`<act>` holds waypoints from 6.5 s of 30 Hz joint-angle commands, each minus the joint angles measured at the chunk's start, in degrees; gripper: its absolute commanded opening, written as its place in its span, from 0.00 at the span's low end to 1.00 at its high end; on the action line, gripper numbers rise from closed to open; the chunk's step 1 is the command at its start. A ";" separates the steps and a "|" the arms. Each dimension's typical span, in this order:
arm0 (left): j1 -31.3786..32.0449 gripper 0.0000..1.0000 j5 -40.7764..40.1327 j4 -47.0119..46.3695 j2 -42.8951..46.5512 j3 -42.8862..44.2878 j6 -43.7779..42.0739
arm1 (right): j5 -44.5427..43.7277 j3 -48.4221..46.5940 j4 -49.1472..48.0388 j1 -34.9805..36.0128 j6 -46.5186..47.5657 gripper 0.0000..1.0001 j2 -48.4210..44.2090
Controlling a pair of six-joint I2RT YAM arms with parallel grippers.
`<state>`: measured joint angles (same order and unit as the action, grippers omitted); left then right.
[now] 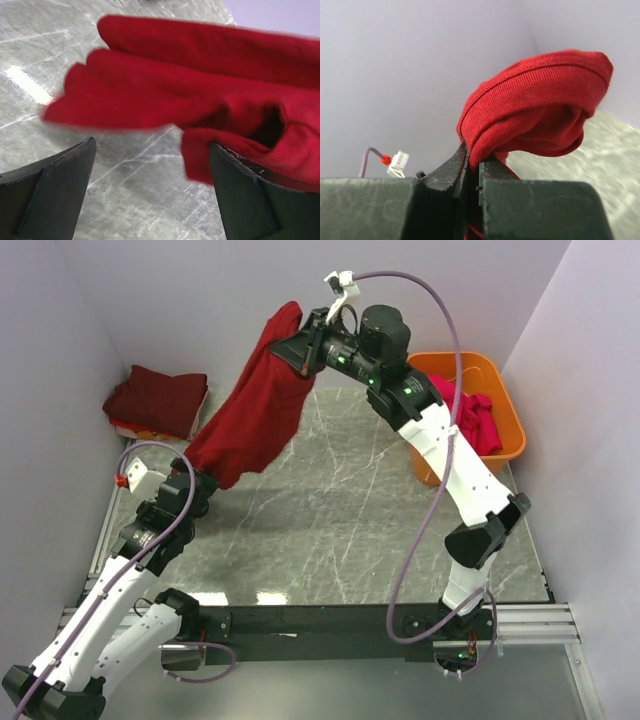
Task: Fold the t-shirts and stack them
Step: Move the tshirt to the center of the board, then flatten the tshirt out
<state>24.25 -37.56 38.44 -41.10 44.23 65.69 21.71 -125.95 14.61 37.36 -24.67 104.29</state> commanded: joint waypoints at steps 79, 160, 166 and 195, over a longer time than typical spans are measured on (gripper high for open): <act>-12.39 0.01 14.89 5.42 3.22 23.62 -5.14 | -40.00 45.10 20.28 -10.03 5.23 0.00 -53.93; -34.45 0.01 44.41 -25.34 -36.68 5.34 -11.20 | -28.04 58.72 3.85 -13.81 -1.96 0.56 1.17; -34.53 0.01 45.65 -25.61 -38.79 6.84 -11.20 | -27.34 59.59 2.79 -13.81 -1.70 0.03 0.22; -34.45 0.01 36.85 -17.08 -7.76 34.85 -11.81 | -27.78 37.91 10.52 -13.72 11.13 0.00 -53.66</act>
<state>-10.15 0.95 19.73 -48.93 74.13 54.70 -8.58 -83.53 22.41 23.29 -16.45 51.77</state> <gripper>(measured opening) 0.013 0.010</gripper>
